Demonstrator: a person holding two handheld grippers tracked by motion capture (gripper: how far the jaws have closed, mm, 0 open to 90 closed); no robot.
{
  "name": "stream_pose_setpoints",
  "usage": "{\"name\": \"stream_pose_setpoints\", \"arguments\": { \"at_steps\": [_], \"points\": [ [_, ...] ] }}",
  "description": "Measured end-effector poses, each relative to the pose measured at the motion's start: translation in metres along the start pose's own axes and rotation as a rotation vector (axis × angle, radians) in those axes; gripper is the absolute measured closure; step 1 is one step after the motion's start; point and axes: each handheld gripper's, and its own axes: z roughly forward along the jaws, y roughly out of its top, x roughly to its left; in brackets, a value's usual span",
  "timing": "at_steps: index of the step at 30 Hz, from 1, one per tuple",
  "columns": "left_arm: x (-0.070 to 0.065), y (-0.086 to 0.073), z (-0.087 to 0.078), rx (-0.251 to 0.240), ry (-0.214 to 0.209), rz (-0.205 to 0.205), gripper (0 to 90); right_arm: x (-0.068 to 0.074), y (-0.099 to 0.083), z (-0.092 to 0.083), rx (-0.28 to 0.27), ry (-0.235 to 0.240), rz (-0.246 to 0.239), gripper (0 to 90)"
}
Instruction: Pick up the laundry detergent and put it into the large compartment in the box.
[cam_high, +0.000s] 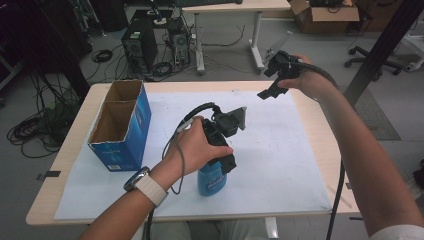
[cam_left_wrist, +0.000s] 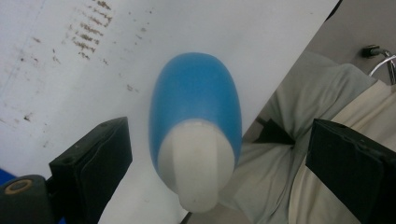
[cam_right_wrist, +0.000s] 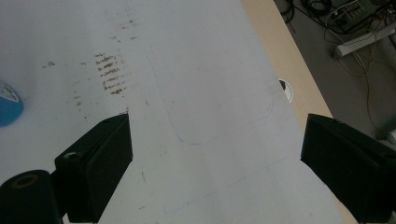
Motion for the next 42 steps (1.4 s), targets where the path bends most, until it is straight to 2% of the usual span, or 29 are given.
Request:
{"name": "stream_pose_setpoints", "arguments": {
  "at_steps": [23, 27, 42],
  "points": [
    [0.004, -0.003, 0.024, 0.013, -0.001, -0.009, 7.5, 0.001, 0.002, 0.003, 0.002, 0.006, -0.001, 8.8],
    [0.004, -0.002, 0.027, 0.017, 0.011, -0.007, 7.8, 0.001, 0.002, 0.004, 0.003, 0.008, -0.004, 8.8],
    [0.010, -0.003, 0.036, 0.022, -0.003, -0.017, 10.0, 0.000, 0.002, 0.005, 0.000, 0.010, -0.002, 8.8]
  ]
}}
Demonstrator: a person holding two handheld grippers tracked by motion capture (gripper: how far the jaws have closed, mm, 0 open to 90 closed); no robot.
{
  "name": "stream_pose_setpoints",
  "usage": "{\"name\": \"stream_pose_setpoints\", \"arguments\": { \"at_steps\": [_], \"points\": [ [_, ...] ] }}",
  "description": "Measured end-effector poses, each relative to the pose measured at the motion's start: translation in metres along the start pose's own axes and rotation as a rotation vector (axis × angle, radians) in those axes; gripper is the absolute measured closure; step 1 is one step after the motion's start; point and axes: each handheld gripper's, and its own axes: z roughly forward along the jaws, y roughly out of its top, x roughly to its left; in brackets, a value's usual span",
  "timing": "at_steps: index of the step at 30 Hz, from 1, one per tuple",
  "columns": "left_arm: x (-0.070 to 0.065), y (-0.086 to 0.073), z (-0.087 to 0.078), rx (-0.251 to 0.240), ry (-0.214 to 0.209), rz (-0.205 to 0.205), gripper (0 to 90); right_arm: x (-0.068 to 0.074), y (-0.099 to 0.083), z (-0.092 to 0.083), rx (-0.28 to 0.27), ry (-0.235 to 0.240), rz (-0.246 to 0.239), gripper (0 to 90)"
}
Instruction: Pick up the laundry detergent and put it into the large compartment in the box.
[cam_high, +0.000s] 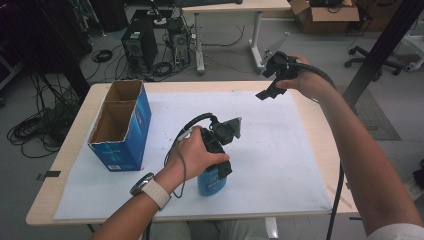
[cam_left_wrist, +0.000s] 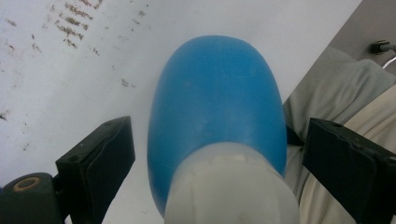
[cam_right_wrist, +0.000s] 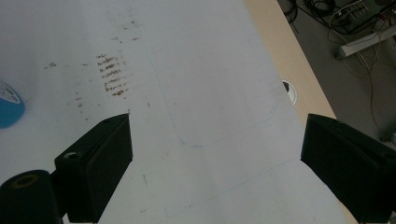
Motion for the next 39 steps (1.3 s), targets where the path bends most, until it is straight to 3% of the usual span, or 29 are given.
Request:
{"name": "stream_pose_setpoints", "arguments": {
  "at_steps": [39],
  "points": [
    [0.0007, 0.0011, 0.0017, 0.007, 0.016, 0.012, 35.8, -0.0008, -0.0006, 0.0002, 0.000, 0.003, 0.002, 9.0]
  ]
}}
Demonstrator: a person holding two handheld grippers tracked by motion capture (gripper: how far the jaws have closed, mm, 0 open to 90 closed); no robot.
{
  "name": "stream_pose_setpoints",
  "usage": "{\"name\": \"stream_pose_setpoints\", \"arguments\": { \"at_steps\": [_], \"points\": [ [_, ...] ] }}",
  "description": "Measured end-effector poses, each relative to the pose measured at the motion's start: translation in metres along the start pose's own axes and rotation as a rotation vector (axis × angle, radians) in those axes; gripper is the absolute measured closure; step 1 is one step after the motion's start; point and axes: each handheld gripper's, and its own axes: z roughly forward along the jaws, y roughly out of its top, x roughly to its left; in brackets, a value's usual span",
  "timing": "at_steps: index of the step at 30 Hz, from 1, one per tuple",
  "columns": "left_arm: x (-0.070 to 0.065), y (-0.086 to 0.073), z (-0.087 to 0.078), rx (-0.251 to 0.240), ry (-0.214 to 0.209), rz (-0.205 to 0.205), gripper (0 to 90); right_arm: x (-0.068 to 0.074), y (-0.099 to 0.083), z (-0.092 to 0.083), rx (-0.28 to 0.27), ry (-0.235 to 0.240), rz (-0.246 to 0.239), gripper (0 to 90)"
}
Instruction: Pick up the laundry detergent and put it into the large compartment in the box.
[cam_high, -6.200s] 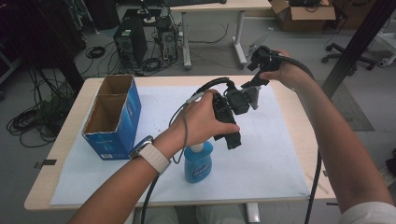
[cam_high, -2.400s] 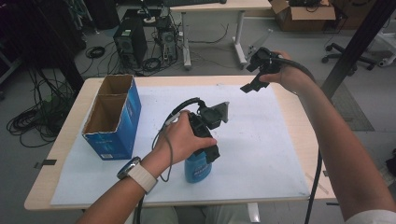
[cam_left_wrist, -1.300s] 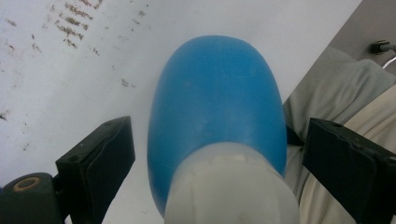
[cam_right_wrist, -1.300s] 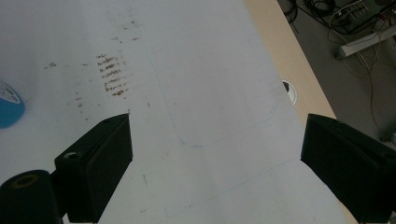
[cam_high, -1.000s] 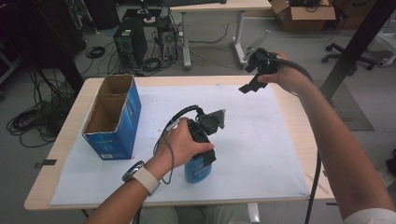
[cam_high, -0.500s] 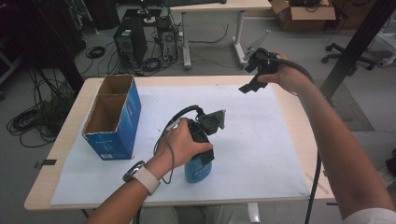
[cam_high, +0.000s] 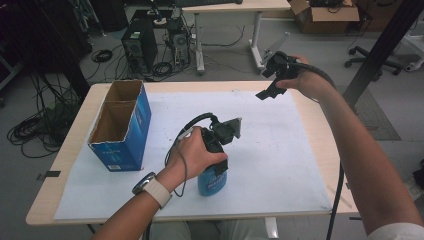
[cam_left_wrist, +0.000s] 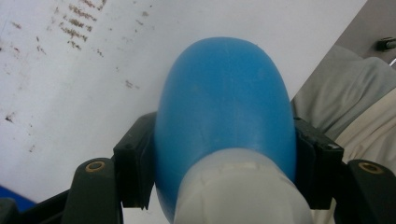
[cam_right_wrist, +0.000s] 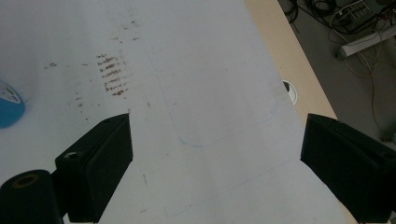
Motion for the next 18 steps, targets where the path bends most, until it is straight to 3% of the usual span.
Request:
{"name": "stream_pose_setpoints", "arguments": {
  "at_steps": [18],
  "points": [
    [-0.0010, -0.0003, -0.0003, -0.002, 0.004, 0.007, 37.3, 0.0003, 0.0002, 0.0001, 0.002, 0.000, -0.001, 9.0]
  ]
}}
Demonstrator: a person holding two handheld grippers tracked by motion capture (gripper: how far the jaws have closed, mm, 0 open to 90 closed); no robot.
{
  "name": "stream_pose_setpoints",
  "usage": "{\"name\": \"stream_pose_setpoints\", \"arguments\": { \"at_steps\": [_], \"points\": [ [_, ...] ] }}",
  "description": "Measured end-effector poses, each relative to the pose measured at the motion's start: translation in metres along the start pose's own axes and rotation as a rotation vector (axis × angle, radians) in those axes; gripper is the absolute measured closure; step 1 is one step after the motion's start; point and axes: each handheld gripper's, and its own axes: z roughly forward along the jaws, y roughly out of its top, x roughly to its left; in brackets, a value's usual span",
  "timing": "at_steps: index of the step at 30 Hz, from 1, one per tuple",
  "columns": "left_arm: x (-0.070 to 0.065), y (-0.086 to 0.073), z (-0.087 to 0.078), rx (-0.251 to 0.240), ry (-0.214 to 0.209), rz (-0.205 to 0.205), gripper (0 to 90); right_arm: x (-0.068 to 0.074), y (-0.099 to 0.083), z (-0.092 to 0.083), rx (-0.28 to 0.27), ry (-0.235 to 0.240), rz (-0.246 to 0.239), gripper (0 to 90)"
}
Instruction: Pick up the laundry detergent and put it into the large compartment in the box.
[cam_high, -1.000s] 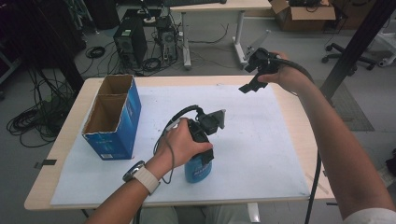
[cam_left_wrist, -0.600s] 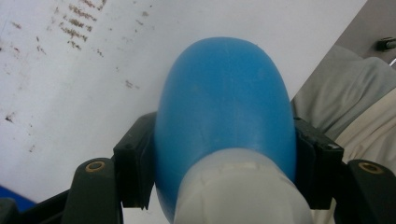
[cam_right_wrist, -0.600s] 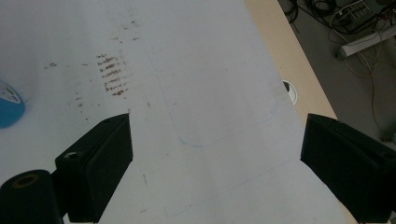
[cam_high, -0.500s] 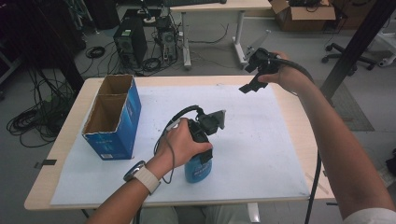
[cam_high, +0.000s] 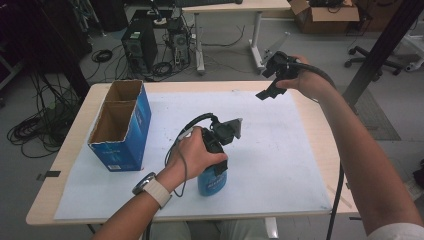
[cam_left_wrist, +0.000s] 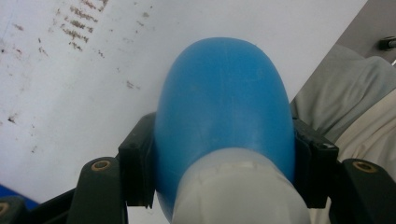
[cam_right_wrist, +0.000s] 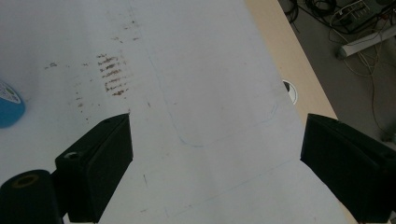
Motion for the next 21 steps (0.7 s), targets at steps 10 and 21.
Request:
{"name": "stream_pose_setpoints", "arguments": {
  "at_steps": [10, 21],
  "points": [
    [-0.001, -0.001, -0.001, -0.001, 0.006, 0.005, 37.5, 0.000, 0.000, 0.000, 0.002, 0.000, -0.001, 9.0],
    [0.002, -0.004, -0.019, -0.018, 0.014, -0.014, 37.5, 0.000, -0.001, -0.002, -0.001, -0.002, -0.001, 9.0]
  ]
}}
